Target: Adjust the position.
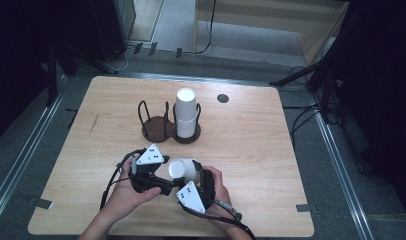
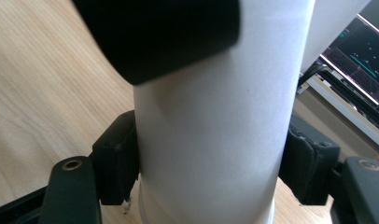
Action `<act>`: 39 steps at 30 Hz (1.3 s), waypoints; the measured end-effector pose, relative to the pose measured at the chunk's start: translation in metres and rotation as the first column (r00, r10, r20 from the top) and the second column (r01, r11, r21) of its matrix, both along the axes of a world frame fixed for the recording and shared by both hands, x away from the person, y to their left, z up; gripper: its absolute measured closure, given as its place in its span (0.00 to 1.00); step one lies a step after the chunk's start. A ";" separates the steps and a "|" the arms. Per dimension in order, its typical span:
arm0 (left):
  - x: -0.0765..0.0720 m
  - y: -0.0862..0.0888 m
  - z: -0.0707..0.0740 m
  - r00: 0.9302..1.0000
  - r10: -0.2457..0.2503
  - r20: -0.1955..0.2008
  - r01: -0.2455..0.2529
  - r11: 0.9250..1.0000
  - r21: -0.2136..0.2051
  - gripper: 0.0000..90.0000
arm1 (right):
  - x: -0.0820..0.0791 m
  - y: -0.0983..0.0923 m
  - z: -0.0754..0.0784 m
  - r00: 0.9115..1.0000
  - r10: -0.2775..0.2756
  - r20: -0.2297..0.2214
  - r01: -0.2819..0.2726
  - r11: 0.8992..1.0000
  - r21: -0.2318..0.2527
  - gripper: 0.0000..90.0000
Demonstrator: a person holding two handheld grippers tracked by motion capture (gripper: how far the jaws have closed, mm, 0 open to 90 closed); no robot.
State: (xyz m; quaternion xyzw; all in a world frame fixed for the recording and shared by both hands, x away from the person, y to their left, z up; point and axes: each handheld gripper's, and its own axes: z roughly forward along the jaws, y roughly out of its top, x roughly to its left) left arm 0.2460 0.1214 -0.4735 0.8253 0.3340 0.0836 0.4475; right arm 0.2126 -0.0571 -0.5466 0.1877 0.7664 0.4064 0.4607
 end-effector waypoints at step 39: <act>-0.002 0.005 -0.005 0.986 0.114 0.123 -0.110 0.993 -0.038 0.37 | -0.001 -0.004 0.010 0.998 0.055 0.007 -0.055 0.995 0.078 0.12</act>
